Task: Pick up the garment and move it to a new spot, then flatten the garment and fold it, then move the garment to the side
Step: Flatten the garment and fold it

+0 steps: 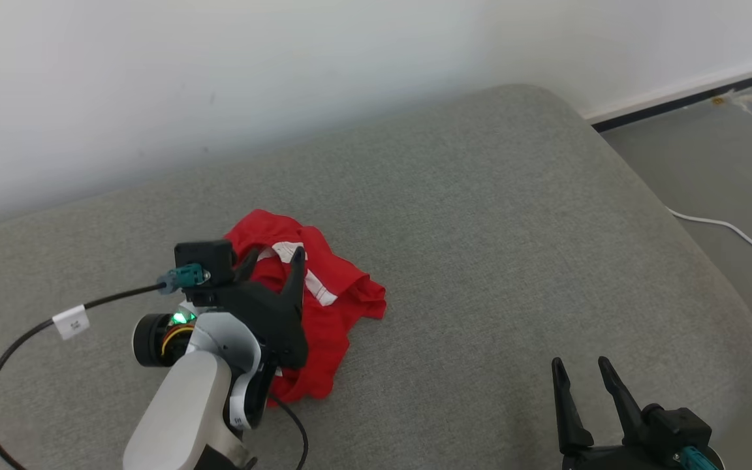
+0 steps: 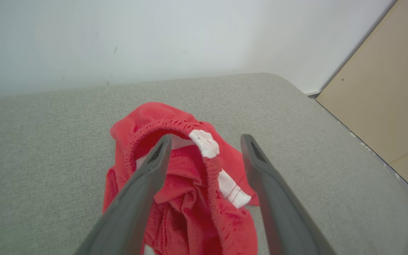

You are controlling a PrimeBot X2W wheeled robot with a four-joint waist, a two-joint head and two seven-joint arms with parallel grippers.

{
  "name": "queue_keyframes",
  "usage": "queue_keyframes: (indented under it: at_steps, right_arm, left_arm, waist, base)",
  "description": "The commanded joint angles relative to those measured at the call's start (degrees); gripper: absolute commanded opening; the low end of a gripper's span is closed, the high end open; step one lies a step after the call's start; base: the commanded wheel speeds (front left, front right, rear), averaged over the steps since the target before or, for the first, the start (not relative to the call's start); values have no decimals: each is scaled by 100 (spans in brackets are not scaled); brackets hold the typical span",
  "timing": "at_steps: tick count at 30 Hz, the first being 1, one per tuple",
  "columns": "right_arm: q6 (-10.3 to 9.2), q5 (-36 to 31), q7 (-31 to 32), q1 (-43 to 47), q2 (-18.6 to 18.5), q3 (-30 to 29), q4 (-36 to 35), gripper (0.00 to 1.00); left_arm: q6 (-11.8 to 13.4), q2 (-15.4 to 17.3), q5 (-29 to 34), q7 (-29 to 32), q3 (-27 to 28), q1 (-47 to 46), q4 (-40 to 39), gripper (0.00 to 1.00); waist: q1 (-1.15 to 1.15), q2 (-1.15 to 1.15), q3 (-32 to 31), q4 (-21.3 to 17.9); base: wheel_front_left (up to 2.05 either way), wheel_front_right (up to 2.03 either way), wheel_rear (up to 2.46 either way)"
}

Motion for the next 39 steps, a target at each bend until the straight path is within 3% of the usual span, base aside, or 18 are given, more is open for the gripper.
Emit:
queue_keyframes:
  at_steps: [1,5,11,12,13,14,15,21,29,37,39]
  right_arm:
    - [-12,38,-31,-74,15,9,21,100]
    - [-12,64,-69,-113,15,-22,61,100]
    - [-12,100,-119,-167,15,-7,117,100]
    - [-12,108,-123,-178,15,6,128,100]
    - [-12,114,-128,-189,15,19,134,100]
    - [-12,112,-124,-198,15,28,141,100]
    - [-12,108,-130,-206,14,31,149,100]
    - [-12,77,-147,-244,14,15,166,100]
    - [-12,81,-151,-273,15,25,168,100]
    - [-12,168,-162,-289,16,119,244,100]
    - [-12,174,-162,-295,14,134,261,100]
  left_arm:
    - [97,-1,70,-4,-9,-162,103,100]
    - [280,3,44,138,-53,-340,366,100]
    - [239,1,-50,48,-114,-494,444,100]
    - [235,1,-58,3,-116,-528,448,95]
    - [232,0,-74,-20,-132,-542,467,44]
    - [230,-2,-85,-24,-152,-550,490,32]
    - [223,-2,-95,16,-181,-557,520,0]
    - [128,-2,-186,113,-345,-602,568,0]
    - [-95,-3,-607,-361,-861,-1192,24,0]
    - [-229,2,-2243,-1300,-1952,-2498,-1169,0]
    - [-129,3,-2624,-1638,-2209,-2773,-1346,0]
  waist:
    - [0,0,148,-156]
    - [0,0,204,-191]
    - [0,0,266,-172]
    - [0,0,269,-163]
    - [0,0,270,-154]
    - [0,0,269,-144]
    - [0,0,265,-133]
    - [0,0,245,-85]
    - [0,0,262,-18]
    - [0,0,254,26]
    - [0,0,244,40]
  base:
    - [0,0,0]
    - [0,0,0]
    - [0,0,0]
    - [0,0,0]
    - [0,0,0]
    - [0,0,0]
    - [0,0,0]
    - [0,0,0]
    - [0,0,0]
    - [0,0,0]
    - [0,0,0]
